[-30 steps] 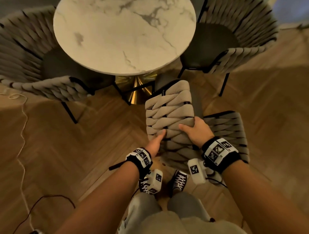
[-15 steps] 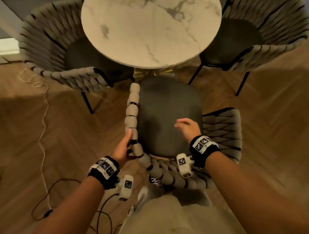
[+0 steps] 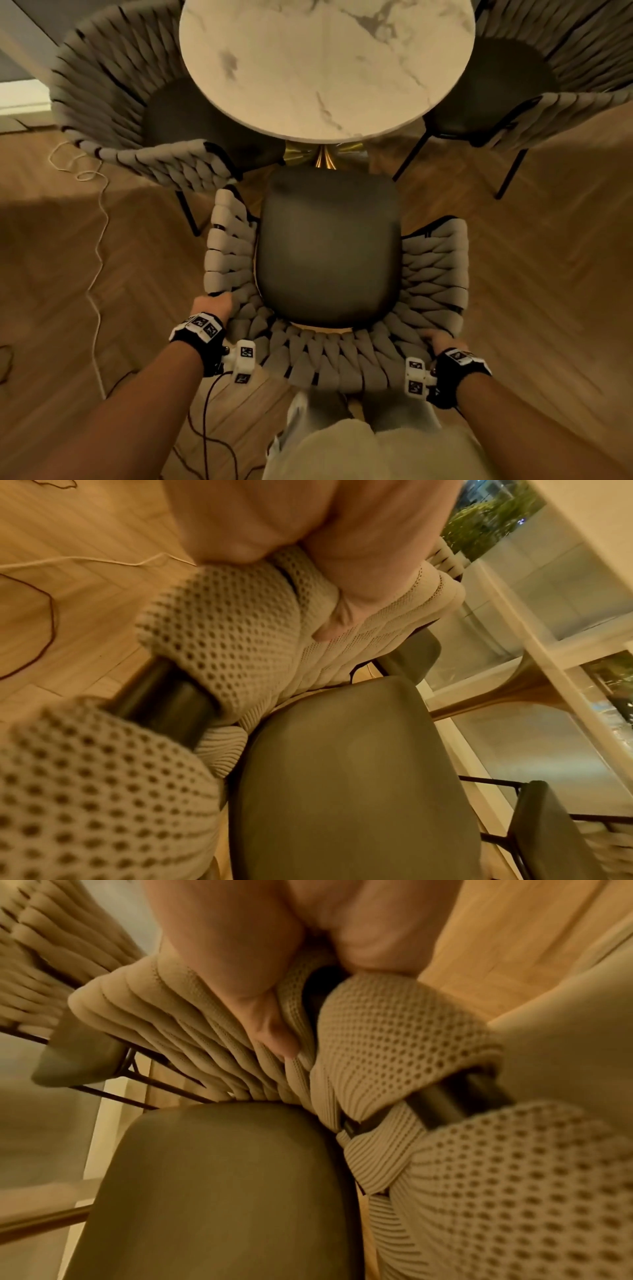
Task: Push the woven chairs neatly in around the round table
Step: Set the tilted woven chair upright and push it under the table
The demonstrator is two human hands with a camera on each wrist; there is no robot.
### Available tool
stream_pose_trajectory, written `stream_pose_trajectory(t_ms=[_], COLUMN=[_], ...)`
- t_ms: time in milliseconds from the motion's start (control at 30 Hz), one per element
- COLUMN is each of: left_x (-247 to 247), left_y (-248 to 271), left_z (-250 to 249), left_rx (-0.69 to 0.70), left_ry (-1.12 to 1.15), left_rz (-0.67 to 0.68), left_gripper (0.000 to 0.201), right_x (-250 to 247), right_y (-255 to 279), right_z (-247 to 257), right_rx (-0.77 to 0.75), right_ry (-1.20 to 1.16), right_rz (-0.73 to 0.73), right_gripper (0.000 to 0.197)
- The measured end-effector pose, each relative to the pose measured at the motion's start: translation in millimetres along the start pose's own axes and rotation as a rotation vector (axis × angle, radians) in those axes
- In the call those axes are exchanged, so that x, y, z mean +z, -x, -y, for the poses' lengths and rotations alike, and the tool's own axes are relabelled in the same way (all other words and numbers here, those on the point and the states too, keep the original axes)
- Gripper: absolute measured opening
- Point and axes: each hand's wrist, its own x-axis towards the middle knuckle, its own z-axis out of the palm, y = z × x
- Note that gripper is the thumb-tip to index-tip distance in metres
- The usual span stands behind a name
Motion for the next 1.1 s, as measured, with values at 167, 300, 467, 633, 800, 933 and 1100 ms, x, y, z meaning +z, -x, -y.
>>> stream_pose_trajectory(t_ms=[167, 300, 467, 633, 800, 933, 1100], left_x=[36, 73, 89, 98, 113, 116, 123], left_y=[-47, -55, -22, -1, 16, 43, 16], left_z=[13, 6, -25, -41, -38, -55, -43], left_rx=[-0.070, -0.114, -0.116, -0.138, -0.132, -0.151, -0.169], left_ry=[0.025, 0.021, 0.040, 0.011, 0.009, 0.009, 0.097], left_rz=[0.017, 0.063, 0.058, 0.041, 0.074, 0.065, 0.081], left_gripper=[0.052, 0.051, 0.046, 0.034, 0.022, 0.021, 0.036], right_x=[-13, -30, -42, -50, -77, -86, -83], right_y=[-9, -31, -56, -64, -67, -66, -65], right_z=[32, 62, 92, 115, 129, 136, 141], right_rx=[-0.074, -0.195, -0.233, -0.278, -0.250, -0.238, -0.247], right_ry=[0.048, 0.220, 0.326, 0.340, 0.330, 0.312, 0.285], right_rz=[-0.125, -0.185, -0.188, -0.197, -0.229, -0.248, -0.260], right_gripper=[0.046, 0.037, 0.027, 0.037, 0.049, 0.047, 0.041])
